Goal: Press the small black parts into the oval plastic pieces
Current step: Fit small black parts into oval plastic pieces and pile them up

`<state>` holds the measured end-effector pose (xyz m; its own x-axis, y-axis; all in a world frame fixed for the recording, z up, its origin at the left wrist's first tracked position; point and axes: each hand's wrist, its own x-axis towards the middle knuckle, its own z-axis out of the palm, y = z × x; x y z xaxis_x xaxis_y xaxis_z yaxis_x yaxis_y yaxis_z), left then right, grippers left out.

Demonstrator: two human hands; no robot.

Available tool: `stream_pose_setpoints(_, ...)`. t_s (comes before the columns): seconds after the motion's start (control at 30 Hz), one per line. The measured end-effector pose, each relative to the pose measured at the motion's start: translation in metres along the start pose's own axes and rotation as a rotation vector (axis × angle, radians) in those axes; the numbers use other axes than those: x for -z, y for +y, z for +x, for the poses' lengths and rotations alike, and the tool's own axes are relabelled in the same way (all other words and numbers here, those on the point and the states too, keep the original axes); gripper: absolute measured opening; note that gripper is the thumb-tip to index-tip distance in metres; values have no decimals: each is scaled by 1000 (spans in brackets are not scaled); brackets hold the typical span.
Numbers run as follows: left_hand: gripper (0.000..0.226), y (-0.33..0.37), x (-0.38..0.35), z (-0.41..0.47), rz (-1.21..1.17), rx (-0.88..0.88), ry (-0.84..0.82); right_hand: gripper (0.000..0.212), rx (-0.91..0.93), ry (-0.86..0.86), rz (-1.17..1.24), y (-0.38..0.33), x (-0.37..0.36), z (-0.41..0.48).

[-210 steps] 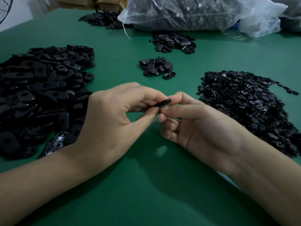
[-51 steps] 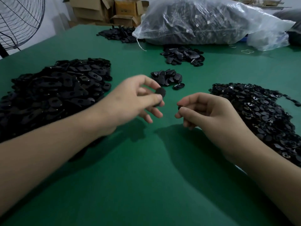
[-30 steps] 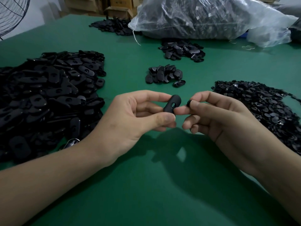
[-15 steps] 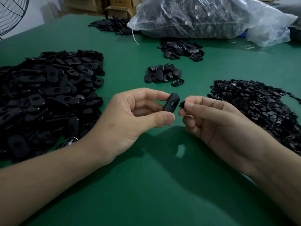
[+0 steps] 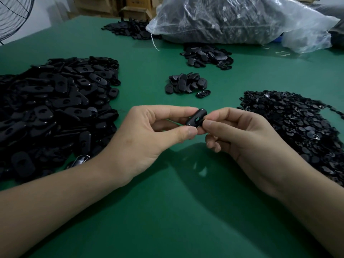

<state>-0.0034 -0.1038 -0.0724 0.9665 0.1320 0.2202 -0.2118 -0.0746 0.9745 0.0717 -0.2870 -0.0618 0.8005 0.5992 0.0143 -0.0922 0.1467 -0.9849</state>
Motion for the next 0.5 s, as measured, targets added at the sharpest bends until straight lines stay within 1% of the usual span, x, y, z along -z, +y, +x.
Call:
stream_pose_setpoints(0.1, 31, -1, 0, -1, 43, -24, 8, 9, 38, 26, -36, 1, -1, -1)
stream_pose_setpoints(0.23, 29, -2, 0, -1, 42, -31, -1, 2, 72, 61, -98, 3, -3, -1)
stream_pose_setpoints(0.5, 29, -2, 0, -1, 37, -27, -16, 4, 197, 116, -287, 4, -6, -3)
